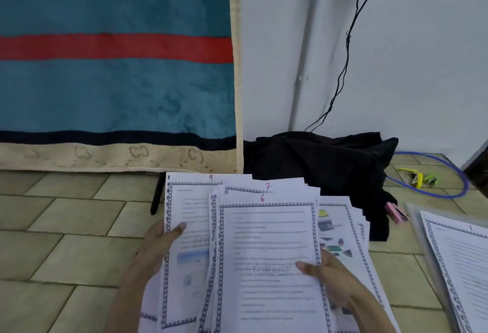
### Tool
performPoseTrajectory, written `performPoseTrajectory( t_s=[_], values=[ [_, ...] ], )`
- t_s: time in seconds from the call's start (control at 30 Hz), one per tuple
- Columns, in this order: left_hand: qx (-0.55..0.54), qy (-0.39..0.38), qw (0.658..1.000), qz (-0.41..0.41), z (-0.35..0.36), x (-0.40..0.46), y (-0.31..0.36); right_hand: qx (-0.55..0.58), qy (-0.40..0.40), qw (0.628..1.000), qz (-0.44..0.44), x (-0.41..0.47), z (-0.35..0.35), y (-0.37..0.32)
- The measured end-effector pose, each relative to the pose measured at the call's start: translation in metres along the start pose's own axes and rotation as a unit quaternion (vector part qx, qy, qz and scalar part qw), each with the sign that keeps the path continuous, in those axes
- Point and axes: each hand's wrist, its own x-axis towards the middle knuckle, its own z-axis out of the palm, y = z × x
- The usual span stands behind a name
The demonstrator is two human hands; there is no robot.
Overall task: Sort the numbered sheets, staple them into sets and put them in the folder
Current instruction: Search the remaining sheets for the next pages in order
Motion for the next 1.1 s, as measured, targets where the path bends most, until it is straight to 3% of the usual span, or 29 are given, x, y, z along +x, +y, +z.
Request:
performPoseTrajectory(
  t_s=[0.2, 0.47, 0.67, 1.1],
  values=[
    [-0.037, -0.049, 0.998, 0.004, -0.002, -0.007, -0.010, 0.011, 0.000, 1.000, -0.022, 0.010, 0.027, 0.007],
    [-0.090, 0.038, 0.995, 0.027, -0.001, -0.008, -0.020, 0.021, 0.110, 0.992, -0.048, 0.016, 0.034, 0.018],
    [-0.038, 0.108, 0.991, 0.075, -0.005, -0.005, -0.025, 0.025, 0.144, 0.987, -0.059, 0.007, 0.021, 0.016],
    [0.004, 0.114, 0.992, 0.056, -0.011, -0.007, -0.019, 0.013, 0.042, 0.997, -0.066, 0.005, 0.008, 0.020]
  ],
)
